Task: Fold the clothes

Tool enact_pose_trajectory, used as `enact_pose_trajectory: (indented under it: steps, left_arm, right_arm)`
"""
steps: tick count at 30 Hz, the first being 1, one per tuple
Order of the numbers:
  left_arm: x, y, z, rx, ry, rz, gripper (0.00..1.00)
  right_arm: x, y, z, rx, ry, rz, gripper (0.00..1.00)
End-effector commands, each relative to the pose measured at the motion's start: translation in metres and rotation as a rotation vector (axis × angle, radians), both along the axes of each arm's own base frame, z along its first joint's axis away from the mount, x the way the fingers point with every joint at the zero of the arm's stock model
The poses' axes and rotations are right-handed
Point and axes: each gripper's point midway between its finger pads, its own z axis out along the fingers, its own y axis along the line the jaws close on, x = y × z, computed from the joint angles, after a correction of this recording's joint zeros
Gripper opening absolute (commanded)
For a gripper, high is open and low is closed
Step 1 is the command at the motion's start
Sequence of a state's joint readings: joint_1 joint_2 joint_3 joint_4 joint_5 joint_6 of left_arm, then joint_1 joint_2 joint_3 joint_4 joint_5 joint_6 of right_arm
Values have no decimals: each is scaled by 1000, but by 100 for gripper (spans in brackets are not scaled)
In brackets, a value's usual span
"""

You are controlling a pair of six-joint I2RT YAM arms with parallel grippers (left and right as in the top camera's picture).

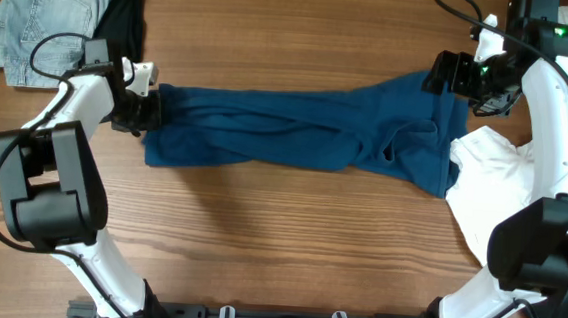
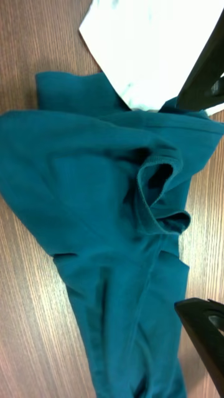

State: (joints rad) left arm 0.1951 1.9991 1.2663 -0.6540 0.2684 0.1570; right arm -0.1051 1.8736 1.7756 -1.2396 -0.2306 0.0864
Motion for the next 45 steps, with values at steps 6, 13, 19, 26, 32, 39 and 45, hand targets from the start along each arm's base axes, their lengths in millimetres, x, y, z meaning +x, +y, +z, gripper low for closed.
enact_pose_trajectory:
  steps: [6,13,19,26,32,39,45]
  left_arm:
    - [6,28,58,33,42,114,4]
    - [33,39,146,63,-69,100,4]
    - [36,45,179,108,-103,93,4]
    - [41,9,189,63,-121,9,4]
    - [46,-59,176,62,-102,-146,4]
    - [37,-134,152,39,-39,-274,4]
    - [31,-187,117,21,29,-328,4]
  right_arm:
    - [8,48,-17,90,-25,68,52]
    - [4,76,-69,118,18,30,4]
    - [0,81,-121,157,60,-20,4]
    - [1,91,-156,220,115,-30,4]
    - [0,93,-158,233,121,-30,4]
    - [1,92,-158,232,119,-25,4]
    - [1,92,-158,232,115,-24,4]
